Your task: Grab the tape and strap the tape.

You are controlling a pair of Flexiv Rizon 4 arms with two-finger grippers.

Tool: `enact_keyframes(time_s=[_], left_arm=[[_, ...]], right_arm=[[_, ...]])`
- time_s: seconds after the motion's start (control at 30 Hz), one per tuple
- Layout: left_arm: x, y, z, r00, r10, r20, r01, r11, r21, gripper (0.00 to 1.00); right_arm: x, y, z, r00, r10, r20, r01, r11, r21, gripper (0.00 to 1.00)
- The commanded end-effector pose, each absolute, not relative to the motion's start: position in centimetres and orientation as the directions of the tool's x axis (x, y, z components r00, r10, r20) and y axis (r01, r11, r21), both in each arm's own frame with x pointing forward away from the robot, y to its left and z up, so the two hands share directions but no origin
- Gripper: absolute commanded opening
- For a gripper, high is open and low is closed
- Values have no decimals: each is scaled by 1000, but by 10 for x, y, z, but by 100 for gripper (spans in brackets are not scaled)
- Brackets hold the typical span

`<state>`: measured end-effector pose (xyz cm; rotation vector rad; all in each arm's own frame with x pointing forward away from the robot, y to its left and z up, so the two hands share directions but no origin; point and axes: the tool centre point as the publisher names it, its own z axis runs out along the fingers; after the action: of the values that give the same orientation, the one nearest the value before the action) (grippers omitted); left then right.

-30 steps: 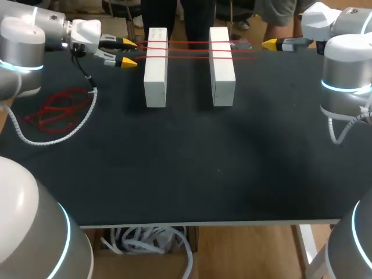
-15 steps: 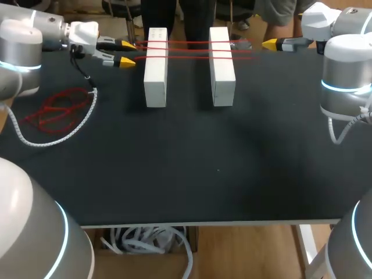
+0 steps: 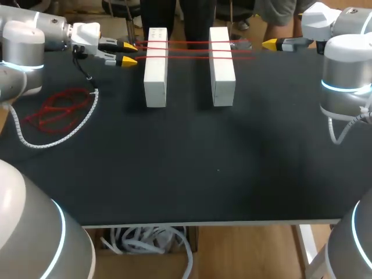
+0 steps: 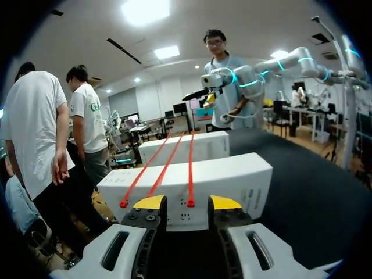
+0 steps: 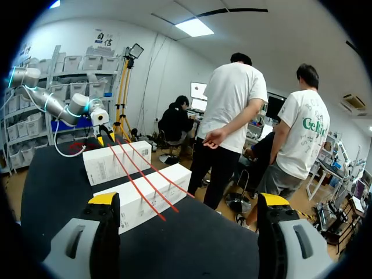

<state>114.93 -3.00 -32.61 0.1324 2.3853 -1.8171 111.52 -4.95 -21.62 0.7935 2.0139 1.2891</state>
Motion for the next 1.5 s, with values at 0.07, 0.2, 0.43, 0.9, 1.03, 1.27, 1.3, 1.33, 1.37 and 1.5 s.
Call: enact_keyframes(time_s=[0.07,0.2,0.43,0.9,1.03,1.27,1.3,1.33,1.37,1.5], left_arm=[[1156,-32,-330,-987,-3,-162,156,258,-954,30],[1155,-35,-331,-987,-3,-159,153,251,-956,22],[1155,-38,-333,-988,-3,-156,151,246,-957,3],[1148,-43,-324,-985,12,-172,171,236,-957,0],[1143,-52,-312,-984,8,-177,175,185,-967,0],[1126,-71,-279,-987,-36,-154,148,139,-979,0],[1124,-74,-273,-990,-38,-138,131,138,-982,0],[1120,-76,-267,-989,-53,-139,131,138,-982,0],[1117,-78,-262,-990,-56,-128,120,141,-983,0],[1103,-87,-238,-993,-67,-95,84,158,-984,0]], right_arm=[[1115,-50,-216,-633,754,-173,159,346,925,100],[1115,-50,-216,-633,754,-173,159,346,925,100],[1115,-50,-216,-633,754,-173,159,346,925,100],[1115,-50,-216,-633,754,-173,159,346,925,100],[1115,-50,-216,-633,754,-173,159,346,925,100],[1115,-50,-216,-633,754,-173,159,346,925,100],[1115,-50,-216,-633,754,-173,159,346,925,100],[1115,-50,-216,-633,754,-173,159,346,925,100],[1115,-50,-216,-633,754,-173,159,346,925,100],[1115,-50,-216,-633,754,-173,159,346,925,100]])
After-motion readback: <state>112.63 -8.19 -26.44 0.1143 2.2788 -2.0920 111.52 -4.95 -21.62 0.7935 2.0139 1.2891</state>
